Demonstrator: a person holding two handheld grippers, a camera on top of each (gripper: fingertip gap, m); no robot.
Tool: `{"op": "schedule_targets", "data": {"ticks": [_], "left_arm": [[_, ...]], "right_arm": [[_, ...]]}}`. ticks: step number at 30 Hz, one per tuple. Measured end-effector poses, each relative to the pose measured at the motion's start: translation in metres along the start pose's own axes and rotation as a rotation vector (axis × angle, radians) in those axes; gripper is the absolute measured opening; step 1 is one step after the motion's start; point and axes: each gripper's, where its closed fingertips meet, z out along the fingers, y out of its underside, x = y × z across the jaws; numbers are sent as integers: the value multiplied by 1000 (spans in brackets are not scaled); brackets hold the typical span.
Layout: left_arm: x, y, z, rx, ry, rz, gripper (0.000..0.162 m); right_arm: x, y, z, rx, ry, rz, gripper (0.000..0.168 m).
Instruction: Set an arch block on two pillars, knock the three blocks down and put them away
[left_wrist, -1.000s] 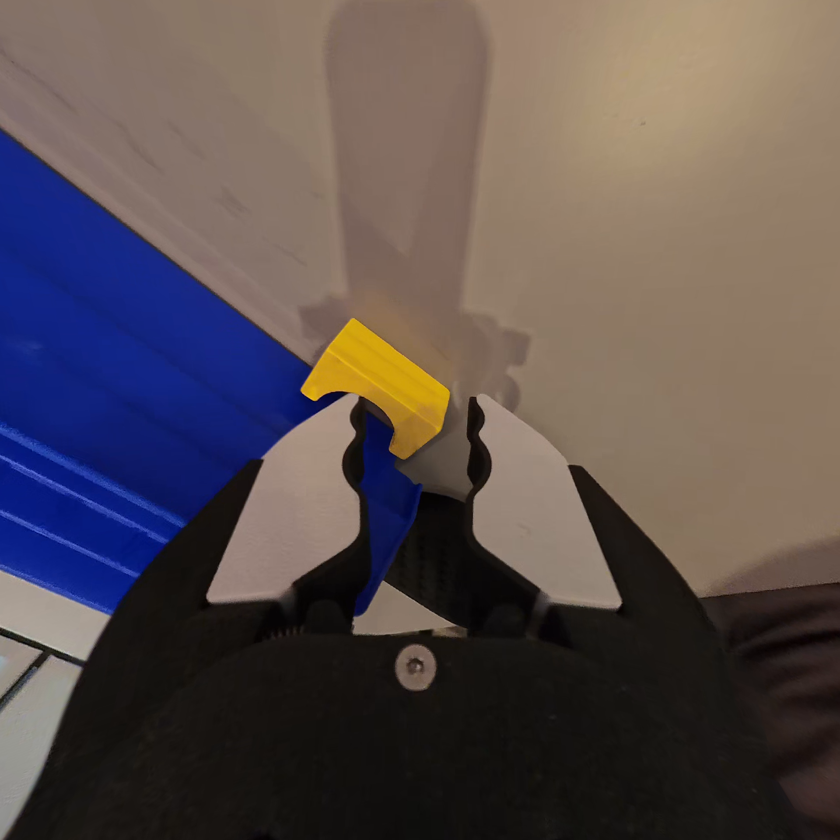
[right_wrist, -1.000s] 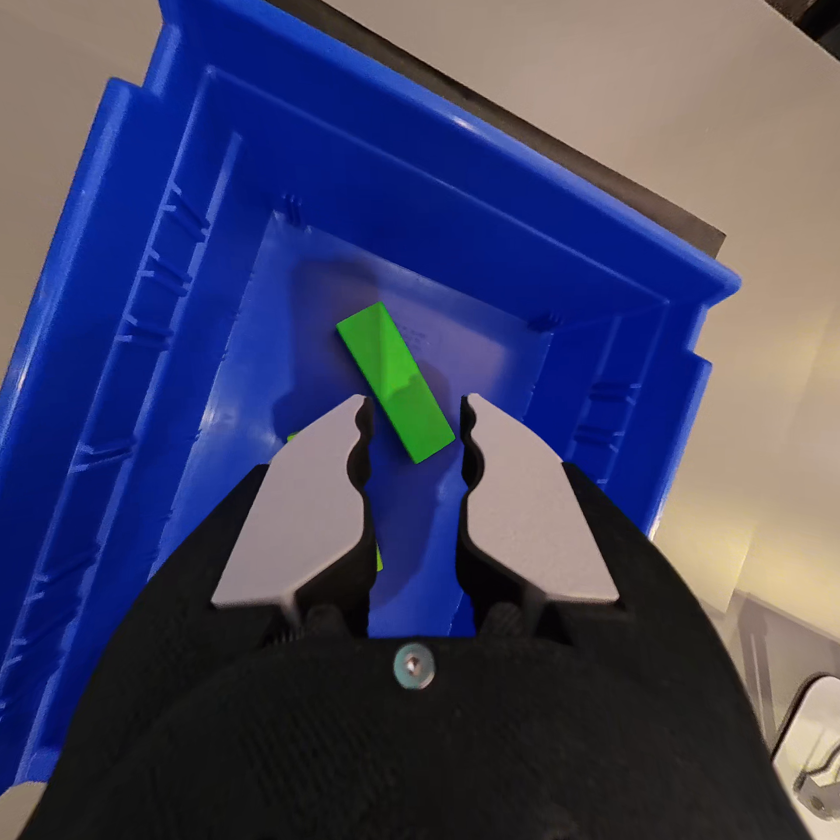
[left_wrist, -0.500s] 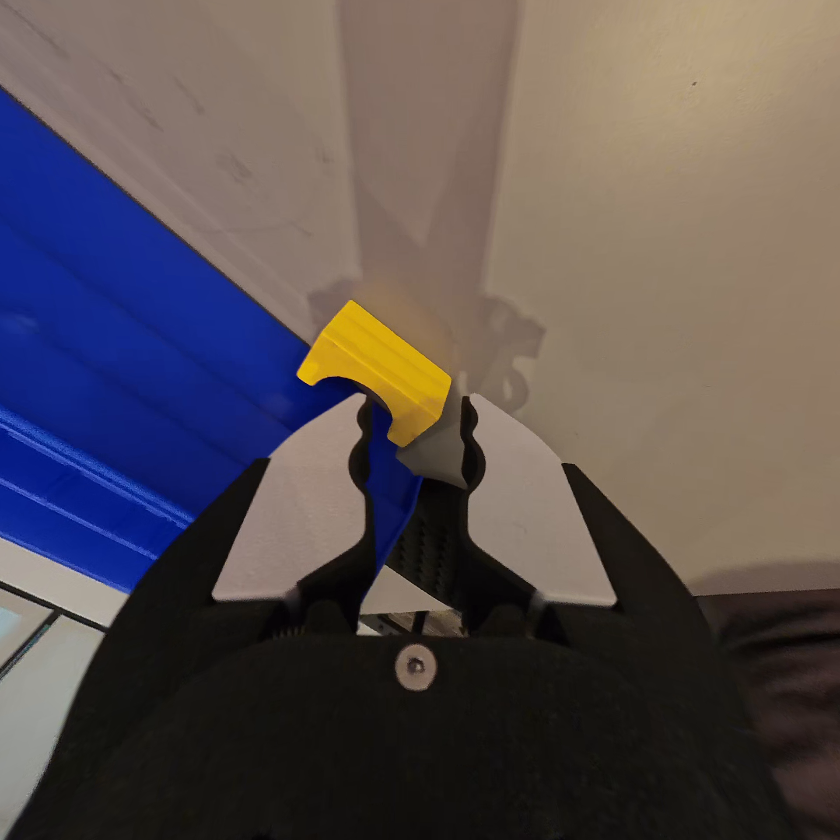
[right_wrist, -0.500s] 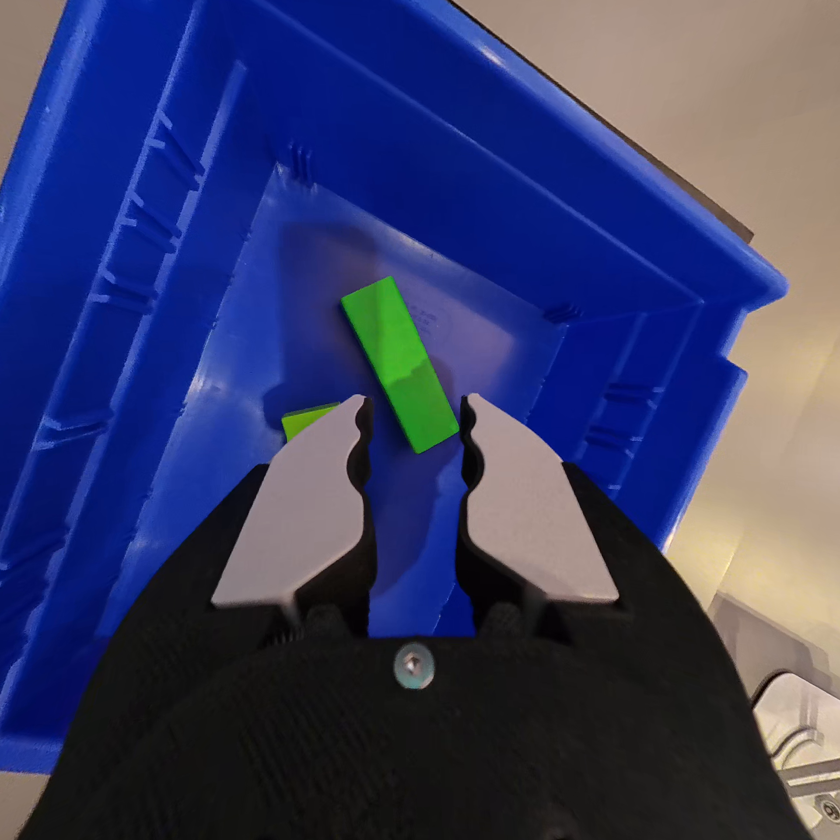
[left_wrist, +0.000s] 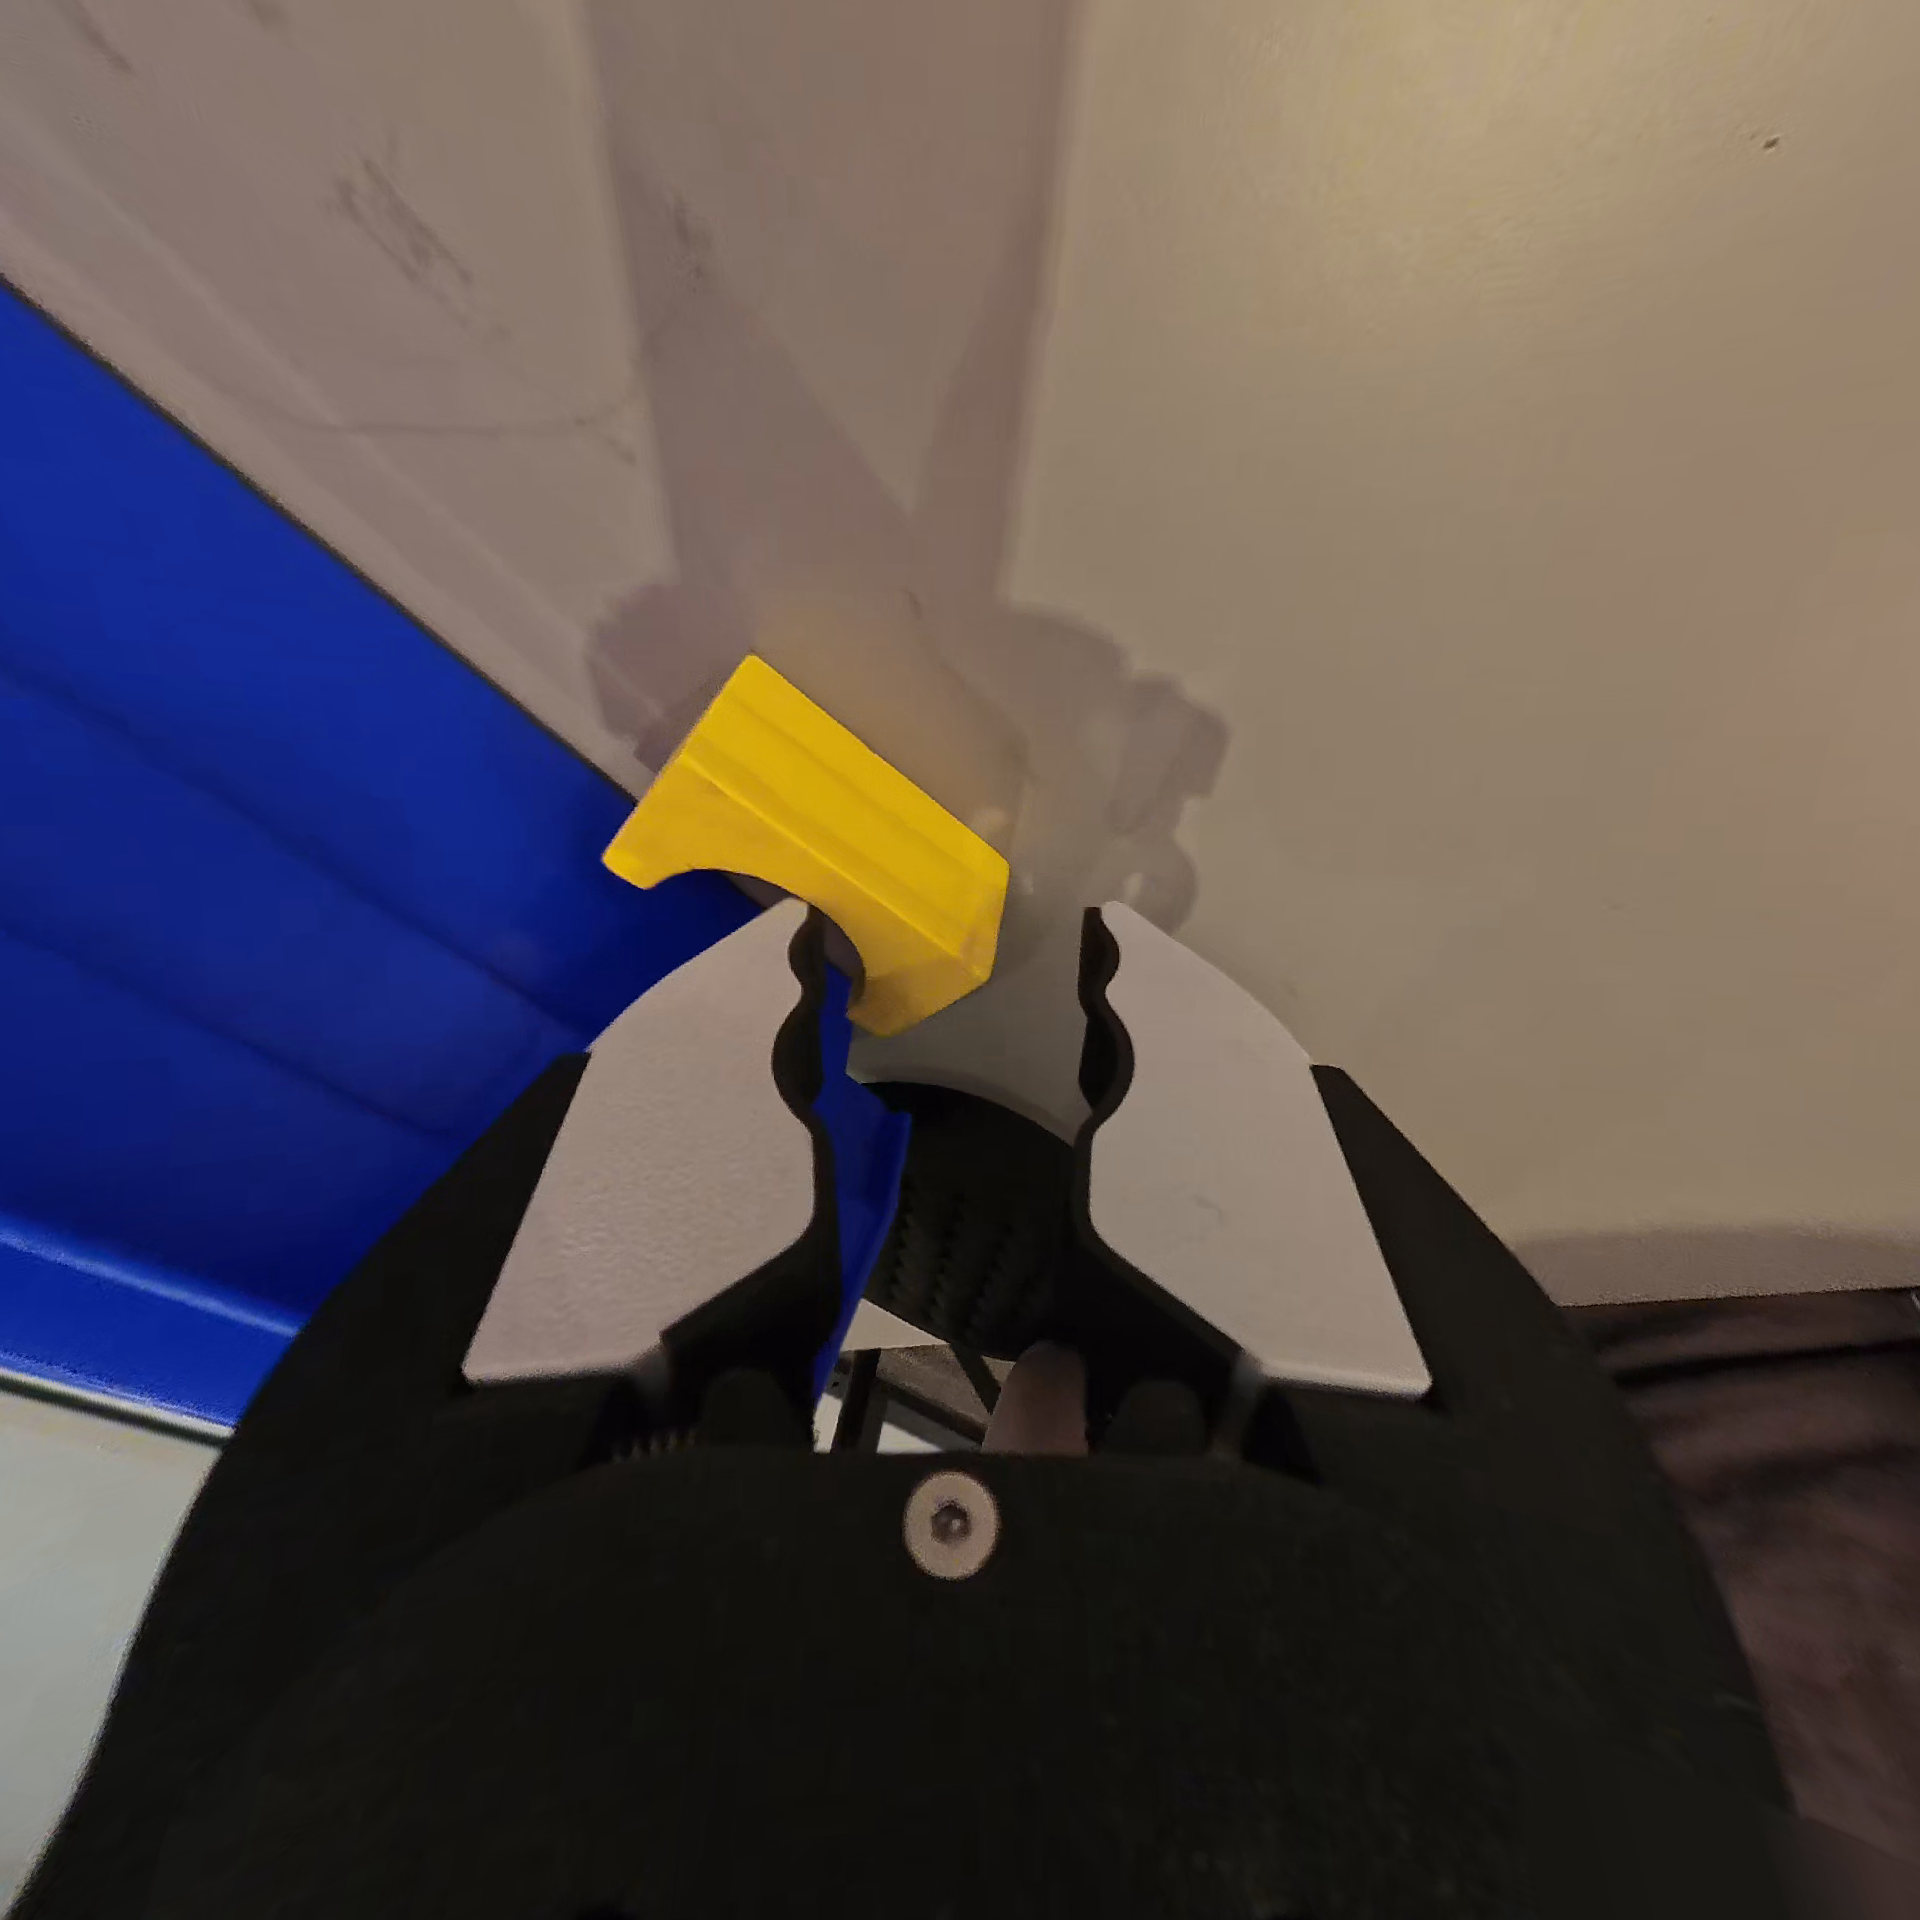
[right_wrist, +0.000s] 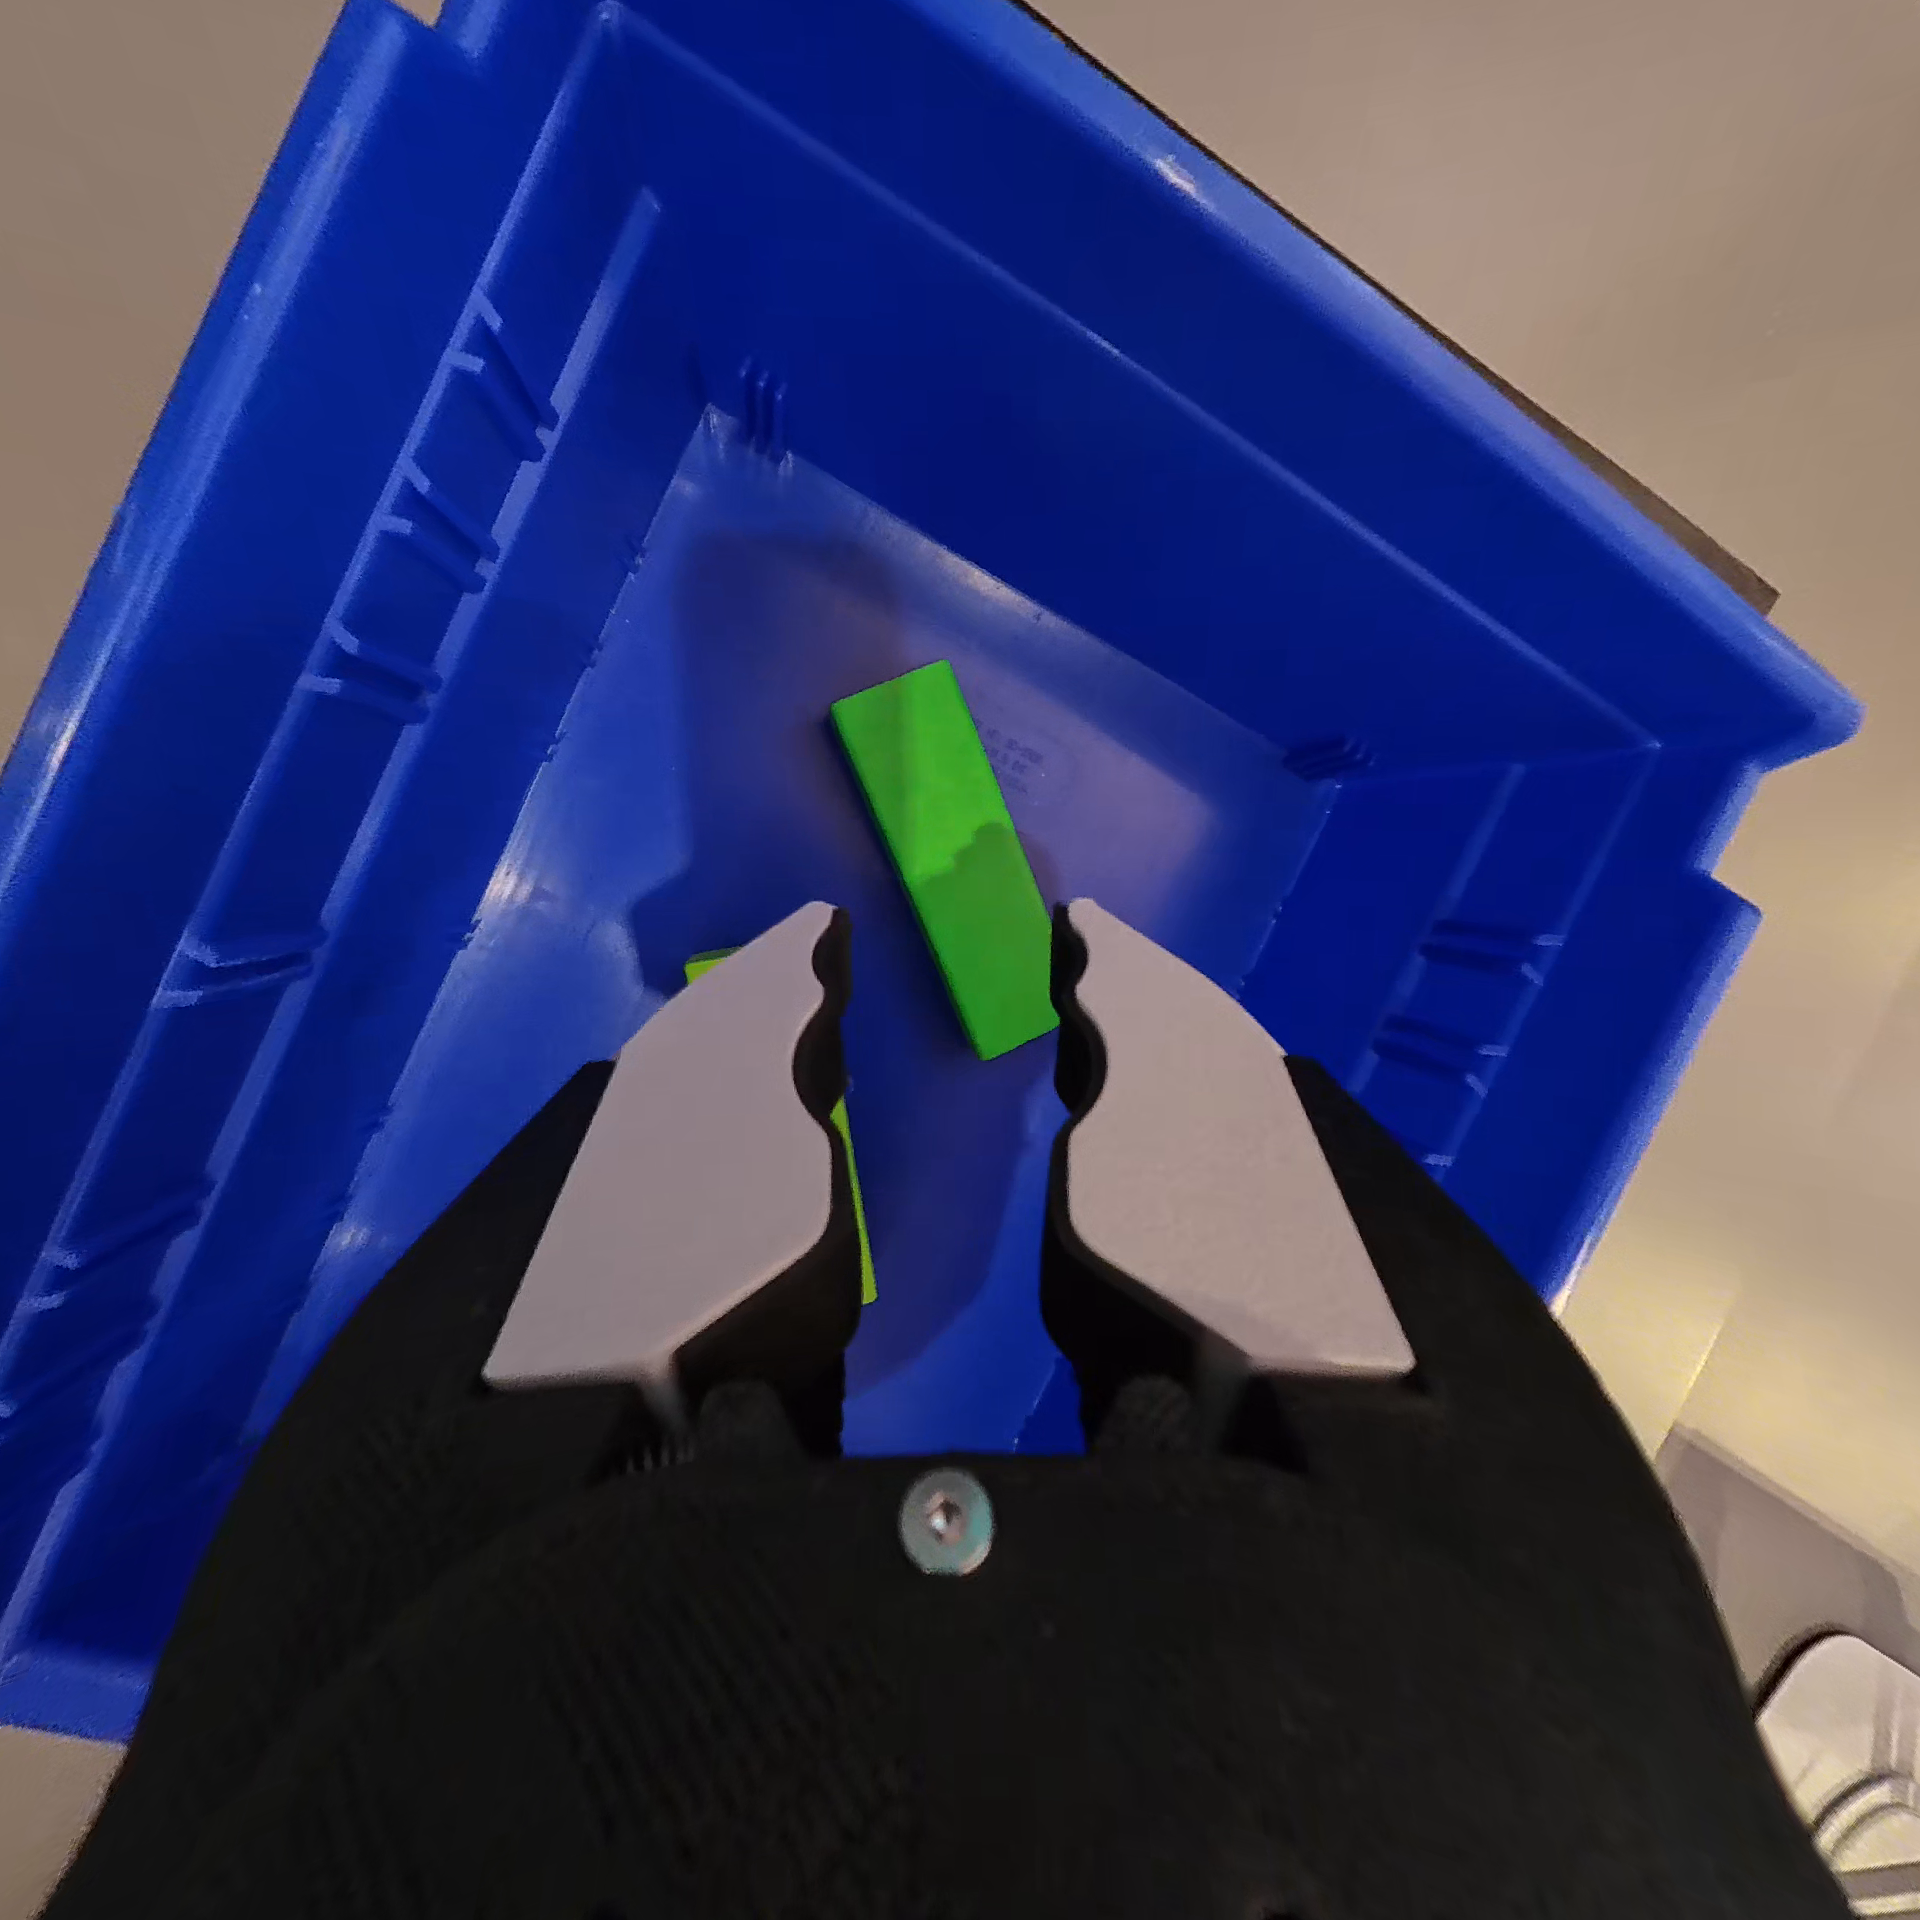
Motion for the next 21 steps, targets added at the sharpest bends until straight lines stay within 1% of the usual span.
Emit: {"op": "schedule_targets", "data": {"ticks": [1, 3, 5, 8, 10, 13, 16, 18, 19, 20, 21], "left_arm": [[-2, 0, 0, -6, -11, 6, 45], [-7, 1, 0, -10, -49, 30, 31], [-7, 2, -1, -15, -59, 67, 27], [-8, -1, -9, 24, -85, 114, 25], [-9, -6, -22, 101, -84, 138, 25], [0, -14, -53, 302, 38, 191, 25], [16, -17, -102, 569, 239, 257, 25], [27, -18, -137, 756, 369, 317, 25], [32, -18, -155, 846, 431, 341, 25], [36, -18, -172, 932, 496, 362, 25], [40, -19, -189, 1022, 558, 374, 25]], "right_arm": [[0, 0, 0, -1, 3, -2, 39], [-1, -1, 0, -1, 1, -5, 38], [-1, -2, 0, 2, 8, -10, 38], [1, -4, -5, 11, 29, -7, 39], [6, -6, -11, 24, 57, 21, 39], [14, -19, -33, 106, 119, 58, 39], [11, -51, -75, 292, 200, 44, 38], [-8, -80, -111, 477, 207, 14, 38], [-26, -96, -131, 592, 164, -7, 38], [-52, -112, -152, 722, 79, -45, 38], [-85, -126, -175, 858, -41, -110, 42]]}}
